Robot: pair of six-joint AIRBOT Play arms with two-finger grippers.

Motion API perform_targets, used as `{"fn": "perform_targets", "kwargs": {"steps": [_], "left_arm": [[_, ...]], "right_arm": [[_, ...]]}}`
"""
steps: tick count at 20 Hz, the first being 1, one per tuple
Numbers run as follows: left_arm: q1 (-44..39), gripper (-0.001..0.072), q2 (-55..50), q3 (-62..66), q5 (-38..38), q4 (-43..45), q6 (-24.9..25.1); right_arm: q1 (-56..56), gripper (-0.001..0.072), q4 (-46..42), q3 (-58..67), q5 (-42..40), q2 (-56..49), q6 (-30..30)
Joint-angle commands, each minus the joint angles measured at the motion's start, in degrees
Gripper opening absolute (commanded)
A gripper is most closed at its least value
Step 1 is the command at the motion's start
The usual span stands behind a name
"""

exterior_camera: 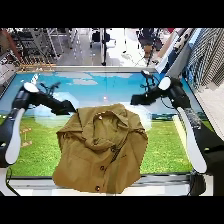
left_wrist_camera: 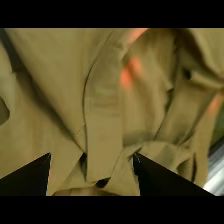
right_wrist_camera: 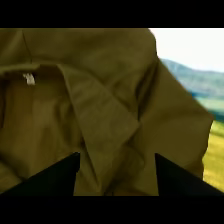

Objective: Fold the clothes and pants, and hang the long-sleeved shirts on hangers.

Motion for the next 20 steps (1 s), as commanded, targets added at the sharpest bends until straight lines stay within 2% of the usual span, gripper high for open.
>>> {"fn": "perform_targets", "kwargs": {"steps": [1,2,3,4,5,8,10,11,12,13,14,15,20], "left_arm": [[-9.1,0.0551,-0.5,-2.9,-1.0,13.0,-5.1],[-11.8,0.0603,-0.5,-4.2,0.5,15.9,-5.1],[-14.2,0.0607,-0.5,-5.4,2.9,17.8,-5.1],[-15.8,0.0636,-0.7,-5.8,4.8,17.8,-5.1],[-17.4,0.0645,-0.9,-5.8,7.7,17.7,-5.1],[-20.0,0.0647,-2.0,-5.8,17.7,17.9,-7.4],[-20.6,0.0635,-3.3,-5.8,23.0,19.4,-11.7],[-20.6,0.0545,-4.1,-5.8,24.2,22.1,-14.6],[-20.6,0.0364,-4.7,-5.8,24.4,25.4,-16.7],[-20.6,0.0229,-5.2,-5.7,24.0,28.2,-18.0],[-20.4,0.0122,-5.2,-5.7,23.2,29.4,-18.2],[-20.2,0.0018,-4.8,-5.5,22.3,29.5,-17.2],[-19.1,0.0016,5.7,0.2,17.0,26.5,-4.3]], "right_arm": [[-2.5,0.0523,4.7,-13.7,8.2,5.0,0.5],[-1.9,0.0526,6.5,-19.9,5.2,7.1,-0.4],[-1.1,0.0548,8.0,-24.8,1.2,8.5,-1.7],[-0.3,0.0606,9.7,-28.3,-3.3,8.9,-2.1],[0.6,0.0609,10.6,-30.2,-7.2,8.6,-2.4],[3.7,0.0637,11.1,-31.1,-16.1,6.1,-2.5],[5.7,0.0616,10.7,-31.0,-19.6,4.1,-1.7],[6.4,0.0543,9.7,-31.0,-19.8,3.0,-0.5],[7.0,0.0388,7.6,-31.1,-19.7,2.0,0.9],[7.4,0.0106,5.5,-31.0,-19.7,1.7,1.7],[7.6,0.0031,4.2,-30.9,-20.0,2.0,1.9],[7.6,0.0031,3.1,-30.1,-18.5,3.0,1.9],[7.8,0.003,-9.7,-12.9,-0.1,15.5,3.9]]}}
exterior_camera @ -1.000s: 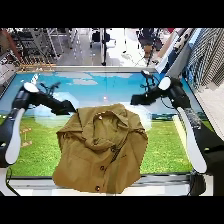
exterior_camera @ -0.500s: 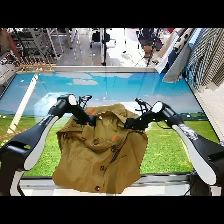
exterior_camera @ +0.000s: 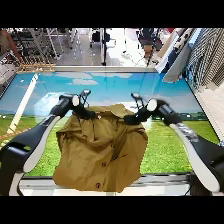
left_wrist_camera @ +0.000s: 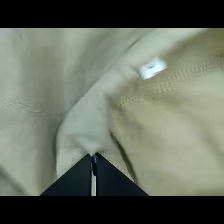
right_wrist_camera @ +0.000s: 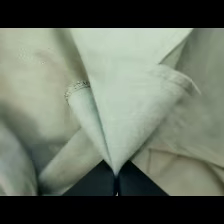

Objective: Fold the clothes and pants, and hang the long-sleeved shirts on hangers.

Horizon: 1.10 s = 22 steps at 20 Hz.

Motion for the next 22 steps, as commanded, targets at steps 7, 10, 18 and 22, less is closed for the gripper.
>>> {"fn": "perform_targets", "kwargs": {"steps": [7,10,18,22], "left_arm": [[12.7,0.0015,22.0,17.2,-4.0,-29.4,13.9],[20.4,0.0537,23.4,13.6,-8.6,-27.5,11.5],[51.8,0.0544,32.5,-8.7,-21.5,12.2,3.6],[72.8,0.0538,38.8,-23.6,-3.3,11.7,3.4]], "right_arm": [[6.1,0.0028,-10.1,27.0,3.6,17.9,7.1],[11.6,0.0029,-11.6,26.5,-4.0,14.1,9.4],[18.5,0.003,-11.4,26.5,-6.0,-2.1,8.1],[18.7,0.003,-11.6,26.5,-6.3,-4.0,6.3]]}}
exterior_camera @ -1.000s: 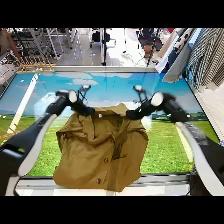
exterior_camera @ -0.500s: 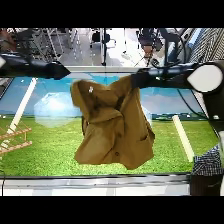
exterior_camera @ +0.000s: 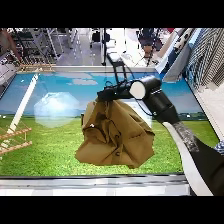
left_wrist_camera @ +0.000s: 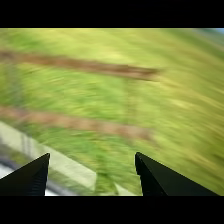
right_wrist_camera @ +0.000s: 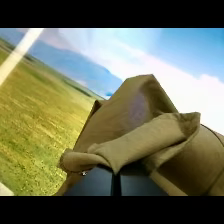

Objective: Fold the clothes and pants, and hang the long-sleeved shirts on hangers.

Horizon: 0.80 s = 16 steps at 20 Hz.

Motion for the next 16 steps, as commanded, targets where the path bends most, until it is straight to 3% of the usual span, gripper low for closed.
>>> {"fn": "perform_targets", "kwargs": {"steps": [1,3,8,10,12,13,15,16], "left_arm": [[16.6,0.0538,3.1,-11.9,14.2,-1.6,-0.2],[18.6,0.0538,-1.3,-13.2,17.7,-6.8,2.2],[16.4,0.0529,-11.2,-13.2,29.4,-6.9,2.3],[15.0,0.0393,-14.4,-13.2,35.1,-6.9,2.3],[13.6,0.0371,-16.7,-13.2,39.5,-6.8,2.3],[12.8,0.0315,-17.4,-13.2,41.0,-6.8,2.9],[11.9,0.0071,-17.6,-12.9,41.8,-6.8,4.5],[11.6,0.0022,-17.3,-12.5,41.7,-6.8,4.9]], "right_arm": [[0.6,0.003,-0.1,0.1,-1.1,-1.9,-1.9],[0.6,0.003,0.1,0.1,-1.1,-1.9,-1.9],[0.7,0.0031,0.9,0.1,0.4,-1.9,-1.9],[0.7,0.0031,2.6,0.1,0.6,-1.8,-1.9],[0.8,0.0031,3.7,0.1,0.7,-1.8,-1.9],[0.8,0.0031,4.1,0.1,0.7,-1.8,-1.7],[0.8,0.0031,5.3,0.4,1.1,-1.8,-1.7],[0.8,0.0031,5.7,0.4,1.5,-1.6,-1.7]]}}
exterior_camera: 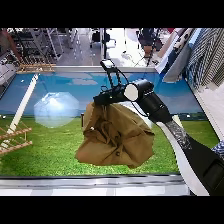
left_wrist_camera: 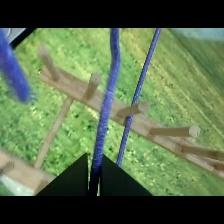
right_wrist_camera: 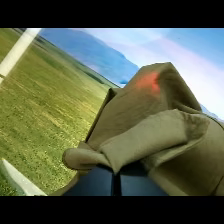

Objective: Fold the clothes and pants, and hang the long-sleeved shirts on hangers.

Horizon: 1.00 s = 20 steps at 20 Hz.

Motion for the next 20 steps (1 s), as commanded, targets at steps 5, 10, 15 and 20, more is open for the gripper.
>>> {"fn": "perform_targets", "kwargs": {"steps": [5,10,15,20], "left_arm": [[-2.0,0.0017,9.0,3.2,3.7,-4.4,1.2],[-4.6,0.0017,20.7,5.2,-24.2,-68.7,45.1],[-18.8,0.0017,19.5,3.0,-59.1,-76.3,64.1],[-34.4,0.0017,17.1,-1.5,-58.4,-74.2,64.1]], "right_arm": [[0.1,0.0031,1.7,0.2,0.5,2.5,0.2],[-0.6,0.003,-6.6,0.2,0.0,5.0,0.1],[-7.2,0.0029,-13.4,0.2,-0.6,5.7,0.1],[-12.8,0.0029,-13.3,0.2,-0.7,5.7,-1.5]]}}
